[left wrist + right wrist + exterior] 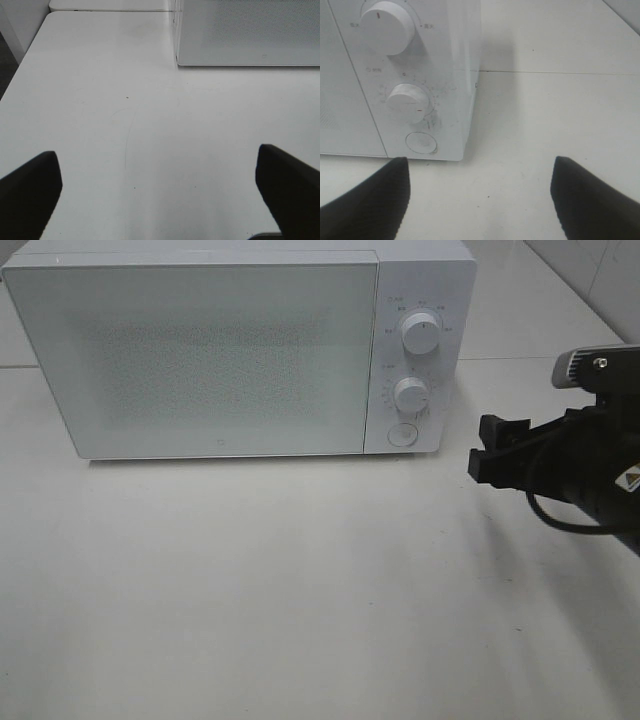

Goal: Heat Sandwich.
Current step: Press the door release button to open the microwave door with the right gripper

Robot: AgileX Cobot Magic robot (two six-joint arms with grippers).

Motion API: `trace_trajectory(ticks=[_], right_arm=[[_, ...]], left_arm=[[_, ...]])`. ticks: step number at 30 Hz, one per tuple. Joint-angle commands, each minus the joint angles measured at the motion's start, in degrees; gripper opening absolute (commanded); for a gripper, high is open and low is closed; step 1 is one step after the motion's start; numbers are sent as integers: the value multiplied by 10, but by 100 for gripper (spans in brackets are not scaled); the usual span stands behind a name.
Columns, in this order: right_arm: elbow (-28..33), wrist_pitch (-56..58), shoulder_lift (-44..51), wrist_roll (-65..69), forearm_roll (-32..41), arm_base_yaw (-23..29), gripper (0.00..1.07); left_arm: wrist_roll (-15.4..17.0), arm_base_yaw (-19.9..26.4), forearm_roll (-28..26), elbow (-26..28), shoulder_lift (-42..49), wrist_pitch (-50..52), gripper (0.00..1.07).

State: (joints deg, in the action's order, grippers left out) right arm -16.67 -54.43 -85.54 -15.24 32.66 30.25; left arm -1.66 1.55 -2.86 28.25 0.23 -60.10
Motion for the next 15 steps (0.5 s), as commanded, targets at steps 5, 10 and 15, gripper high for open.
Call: trace_trajectory(ticks=[5, 10, 15], right_arm=[[-2, -68, -49, -10, 80, 87, 76], [-23, -72, -79, -27, 132, 138, 76], [-54, -74, -107, -40, 176, 178, 76]], left_arm=[[0, -3, -5, -1, 10, 7, 98], [0, -3, -5, -1, 10, 7, 98], [0, -3, -5, -1, 10, 7, 98]])
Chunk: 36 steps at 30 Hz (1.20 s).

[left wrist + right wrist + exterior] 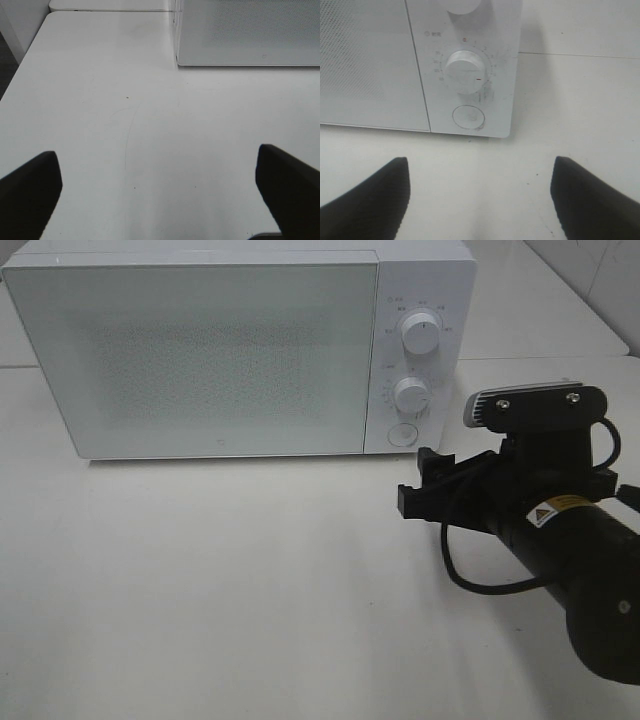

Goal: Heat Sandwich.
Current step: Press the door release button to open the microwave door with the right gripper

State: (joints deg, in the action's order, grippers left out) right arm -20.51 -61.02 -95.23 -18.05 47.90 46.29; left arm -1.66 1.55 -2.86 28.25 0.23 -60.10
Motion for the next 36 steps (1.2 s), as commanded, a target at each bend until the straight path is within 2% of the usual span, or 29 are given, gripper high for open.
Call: trace_trajectory(ticks=[1, 7, 14, 19, 23, 24, 27, 28, 33, 34, 36], right_arm=[[-25, -8, -20, -13, 36, 32, 76], [-46, -7, -37, -17, 60, 59, 76], [-54, 3, -37, -10, 61, 59, 76], [-54, 14, -37, 54, 61, 59, 76], [-54, 18, -37, 217, 60, 59, 74], [-54, 18, -37, 217, 60, 59, 74], [-54, 19, -37, 326, 38, 59, 72], [-54, 19, -37, 396, 27, 59, 70], [-54, 20, -37, 512, 17, 59, 67], [-54, 20, -37, 588, 15, 59, 64], [-54, 20, -37, 657, 15, 59, 61]], left_arm=[[0, -3, -5, -1, 10, 7, 98], [0, -3, -5, -1, 10, 7, 98], [0, -3, -5, -1, 10, 7, 98], [0, -3, -5, -1, 10, 7, 98], [0, -3, -5, -1, 10, 7, 98], [0, -3, -5, -1, 10, 7, 98], [0, -3, -5, -1, 10, 7, 98], [0, -3, -5, -1, 10, 7, 98], [0, -3, -5, -1, 10, 7, 98], [0, -3, -5, -1, 10, 7, 98], [0, -3, -5, -1, 10, 7, 98]])
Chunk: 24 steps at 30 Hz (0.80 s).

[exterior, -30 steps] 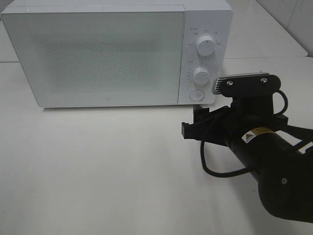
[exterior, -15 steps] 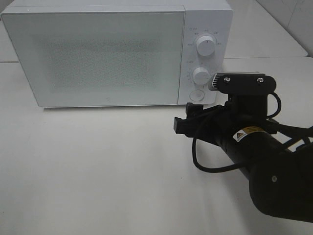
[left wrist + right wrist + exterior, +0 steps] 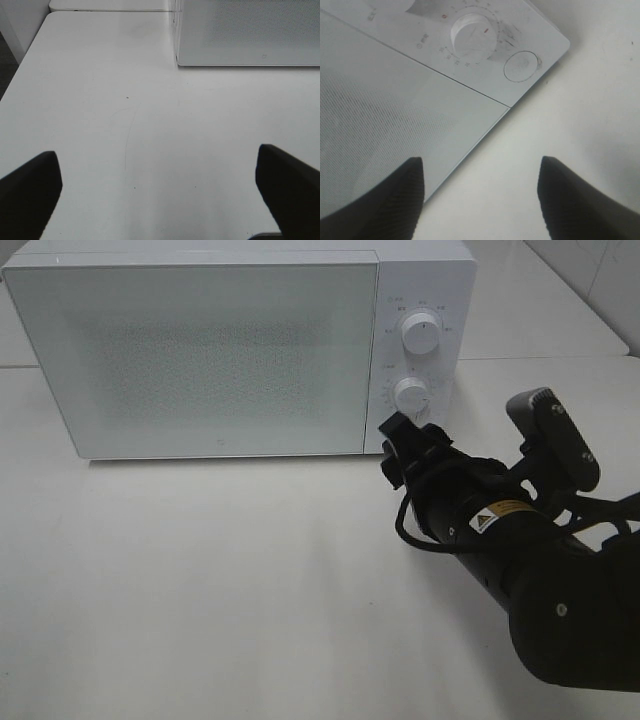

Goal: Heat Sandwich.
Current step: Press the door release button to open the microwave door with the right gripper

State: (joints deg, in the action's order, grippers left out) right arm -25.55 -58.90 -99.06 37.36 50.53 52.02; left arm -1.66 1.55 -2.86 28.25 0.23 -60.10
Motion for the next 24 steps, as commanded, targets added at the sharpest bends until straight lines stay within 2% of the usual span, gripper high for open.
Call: trace_trajectory(ticks=[1, 2, 6, 8, 9, 10, 11, 13, 15, 17, 24], right_arm=[[-4, -1, 2, 163, -11, 2, 56], [-4, -1, 2, 163, -11, 2, 56], [-4, -1, 2, 288, -10, 2, 41], [-4, -1, 2, 307, -6, 2, 38], [-4, -1, 2, 323, -2, 2, 34], [-4, 0, 2, 345, 3, 2, 25], [-4, 0, 2, 345, 3, 2, 25], [-4, 7, 2, 362, 10, 2, 16], [-4, 27, 2, 375, 16, 2, 3], [-4, 29, 2, 376, 16, 2, 0], [-4, 28, 2, 380, 16, -1, 0]], left_arm=[[0, -3, -5, -1, 10, 7, 98], [0, -3, -5, -1, 10, 7, 98], [0, -3, -5, -1, 10, 7, 98], [0, -3, -5, -1, 10, 7, 98], [0, -3, -5, -1, 10, 7, 98], [0, -3, -5, -1, 10, 7, 98], [0, -3, -5, -1, 10, 7, 98], [0, -3, -5, -1, 10, 7, 98], [0, -3, -5, -1, 10, 7, 98], [0, -3, -5, -1, 10, 7, 98], [0, -3, -5, -1, 10, 7, 98]])
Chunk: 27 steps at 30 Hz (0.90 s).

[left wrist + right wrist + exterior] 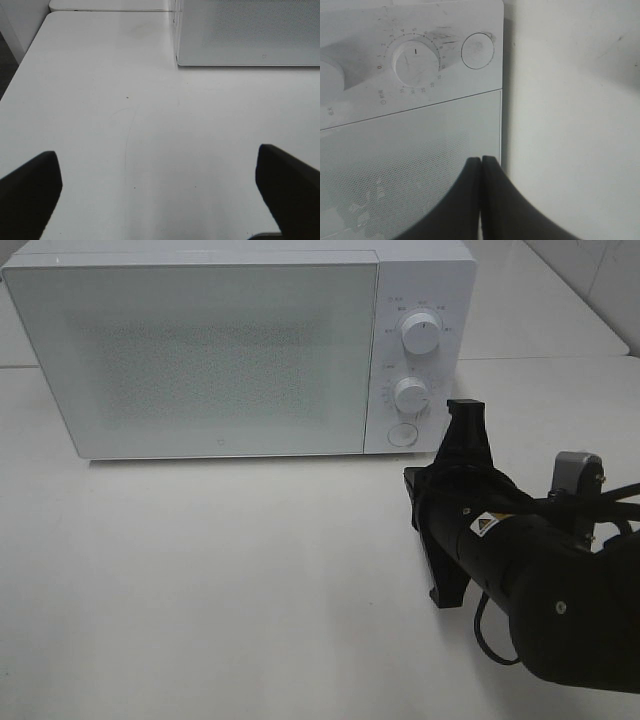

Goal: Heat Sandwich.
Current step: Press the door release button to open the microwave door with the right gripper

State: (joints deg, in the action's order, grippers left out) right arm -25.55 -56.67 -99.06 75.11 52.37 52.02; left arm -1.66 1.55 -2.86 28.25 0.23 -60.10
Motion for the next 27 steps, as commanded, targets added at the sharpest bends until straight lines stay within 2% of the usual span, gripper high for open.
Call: trace_trajectory(ticks=[1, 7, 20, 27], right_arm=[[-4, 5, 2, 2, -2, -1, 0], [-4, 5, 2, 2, 13, -1, 0], [-14, 19, -1, 2, -15, -47, 0], [-47, 28, -46, 48, -75, -76, 0]], left_arm=[[0, -3, -5, -1, 10, 7, 98], [0, -3, -5, -1, 10, 7, 98], [0, -3, -5, -1, 10, 7, 98], [0, -3, -5, -1, 10, 7, 98]])
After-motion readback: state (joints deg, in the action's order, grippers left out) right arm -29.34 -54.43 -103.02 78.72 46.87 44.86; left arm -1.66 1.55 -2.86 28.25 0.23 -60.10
